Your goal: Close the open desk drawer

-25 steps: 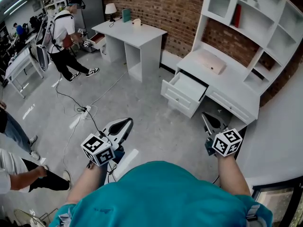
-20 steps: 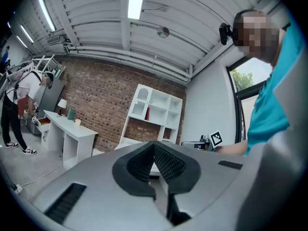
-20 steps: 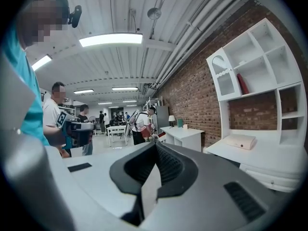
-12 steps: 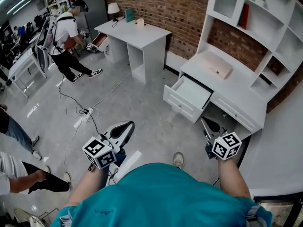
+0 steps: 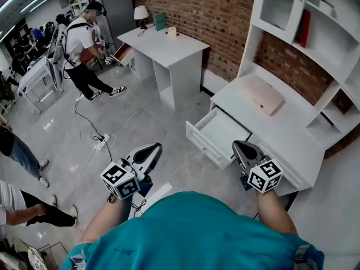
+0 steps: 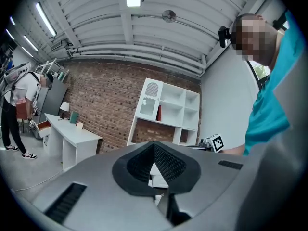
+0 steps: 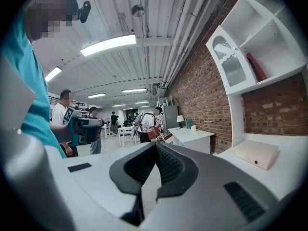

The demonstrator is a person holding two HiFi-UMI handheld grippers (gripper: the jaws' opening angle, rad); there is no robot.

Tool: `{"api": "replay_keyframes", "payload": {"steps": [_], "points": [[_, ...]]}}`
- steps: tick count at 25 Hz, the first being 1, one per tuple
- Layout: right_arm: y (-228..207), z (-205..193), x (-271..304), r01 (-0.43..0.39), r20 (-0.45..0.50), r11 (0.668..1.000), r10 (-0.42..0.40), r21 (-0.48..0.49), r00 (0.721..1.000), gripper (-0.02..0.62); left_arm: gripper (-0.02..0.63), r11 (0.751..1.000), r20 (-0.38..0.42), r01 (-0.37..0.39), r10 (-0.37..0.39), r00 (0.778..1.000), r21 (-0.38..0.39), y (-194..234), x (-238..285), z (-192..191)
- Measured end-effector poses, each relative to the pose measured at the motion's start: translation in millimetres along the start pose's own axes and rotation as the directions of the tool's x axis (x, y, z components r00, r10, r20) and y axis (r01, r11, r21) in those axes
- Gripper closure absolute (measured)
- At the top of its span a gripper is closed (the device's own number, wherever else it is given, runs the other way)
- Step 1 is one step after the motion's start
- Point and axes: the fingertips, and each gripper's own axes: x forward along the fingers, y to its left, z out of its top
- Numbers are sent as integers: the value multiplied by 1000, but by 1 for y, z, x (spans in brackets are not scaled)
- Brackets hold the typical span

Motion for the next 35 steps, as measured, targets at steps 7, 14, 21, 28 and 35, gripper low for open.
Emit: {"api": "replay_keyframes", "payload": {"steps": [7, 14, 21, 28, 35], "points": [[-84, 9, 5, -28, -8, 999, 28, -17, 1000, 574, 600, 1000, -2, 9, -9, 1000, -4, 3, 108, 1], [-121, -2, 14, -14, -15, 1000, 14, -4, 1000, 574, 598, 999, -73, 46, -47, 996, -12, 8, 164, -12], [-119, -25, 27, 65, -42, 998, -65, 12, 997, 574, 600, 987, -112, 157, -160, 981, -34, 32, 191, -24], [-120, -38, 58, 240, -46, 970, -239, 33, 970, 574, 600, 943, -144, 328, -333, 932, -57, 82, 215, -30], [-112, -51, 105, 421, -72, 907, -419, 15, 905, 574, 600, 899, -242, 435, -433, 868, -49, 143, 211, -34]]}}
